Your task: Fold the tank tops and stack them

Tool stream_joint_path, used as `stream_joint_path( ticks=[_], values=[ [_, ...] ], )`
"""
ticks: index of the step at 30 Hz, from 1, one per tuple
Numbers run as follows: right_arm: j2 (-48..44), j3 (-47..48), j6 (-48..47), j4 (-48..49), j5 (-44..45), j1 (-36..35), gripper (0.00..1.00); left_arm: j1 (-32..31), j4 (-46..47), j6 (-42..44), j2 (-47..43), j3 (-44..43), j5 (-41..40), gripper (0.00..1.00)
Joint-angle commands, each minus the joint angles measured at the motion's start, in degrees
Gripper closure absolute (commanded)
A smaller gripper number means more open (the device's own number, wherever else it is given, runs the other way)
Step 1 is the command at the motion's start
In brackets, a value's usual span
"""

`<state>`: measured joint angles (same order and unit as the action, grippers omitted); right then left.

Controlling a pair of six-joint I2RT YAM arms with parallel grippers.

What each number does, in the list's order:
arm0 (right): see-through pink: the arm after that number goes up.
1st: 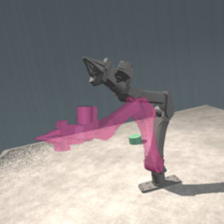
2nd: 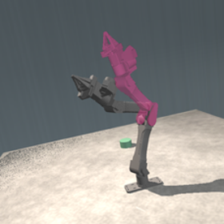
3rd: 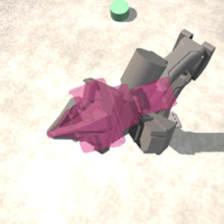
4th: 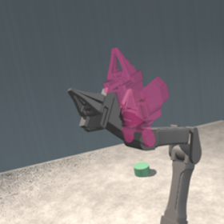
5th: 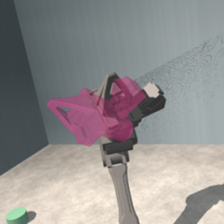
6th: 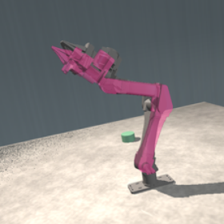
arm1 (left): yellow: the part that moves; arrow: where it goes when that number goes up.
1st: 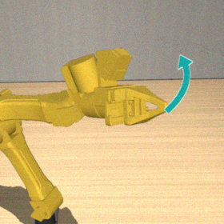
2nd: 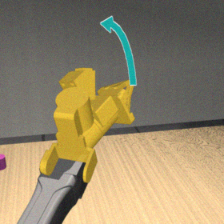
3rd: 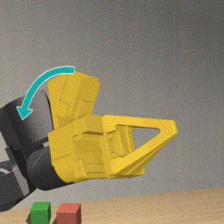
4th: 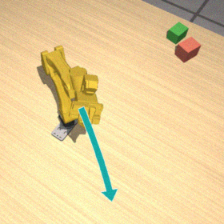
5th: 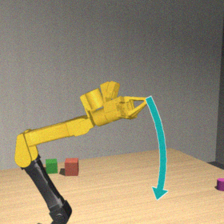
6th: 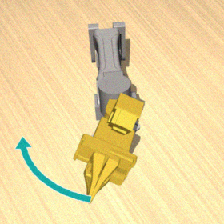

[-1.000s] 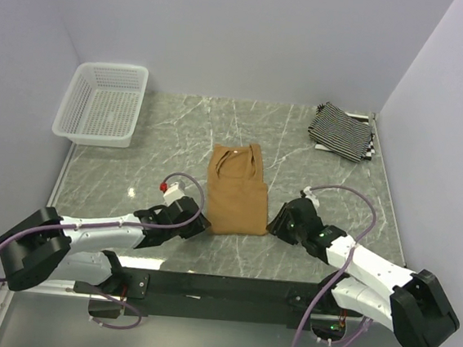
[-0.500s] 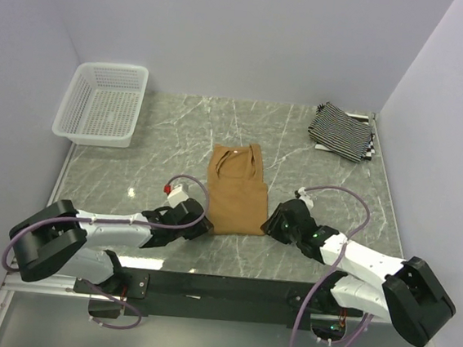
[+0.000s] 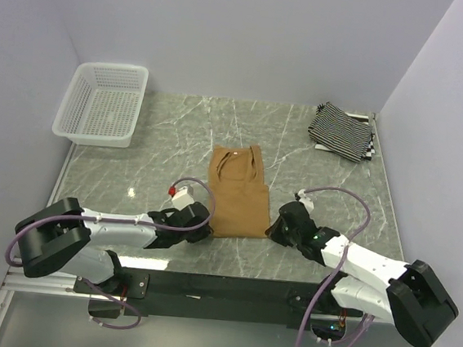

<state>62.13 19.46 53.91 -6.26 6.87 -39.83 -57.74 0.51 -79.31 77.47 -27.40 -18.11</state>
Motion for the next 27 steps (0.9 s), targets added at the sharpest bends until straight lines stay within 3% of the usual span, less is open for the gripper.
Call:
stream_joint_path(
  ticks=[1,7,12,17,20,27],
  values=[
    [-3.3,1.5,-1.2,-5.4,2.2,-1.8,1.0,-0.4,-6.5,0.7,-2.6,-2.0,-2.3,0.99],
    [-13.3,0.8,1.5,-13.5,2.5,-6.6,1.0,-4.2,-11.5,-0.4,-8.3,-0.8,-1.8,0.99],
    [-23.2,2.2,5.1,-21.9,4.3,-12.7,1.0,-11.1,-18.5,-1.8,-13.5,-4.4,-3.4,0.99],
    [-23.9,9.4,2.5,-27.0,6.4,-13.3,1.0,-12.0,-25.6,-0.3,-15.9,-10.4,-7.8,0.99],
    [-21.4,14.7,0.7,-28.5,9.9,-13.3,1.0,-9.3,-25.9,2.8,-16.1,-13.6,-9.6,0.99],
    [-8.4,26.9,-9.2,-25.9,10.3,-7.5,1.0,3.3,-20.6,13.6,-11.5,-21.5,-2.5,0.99]
  ],
)
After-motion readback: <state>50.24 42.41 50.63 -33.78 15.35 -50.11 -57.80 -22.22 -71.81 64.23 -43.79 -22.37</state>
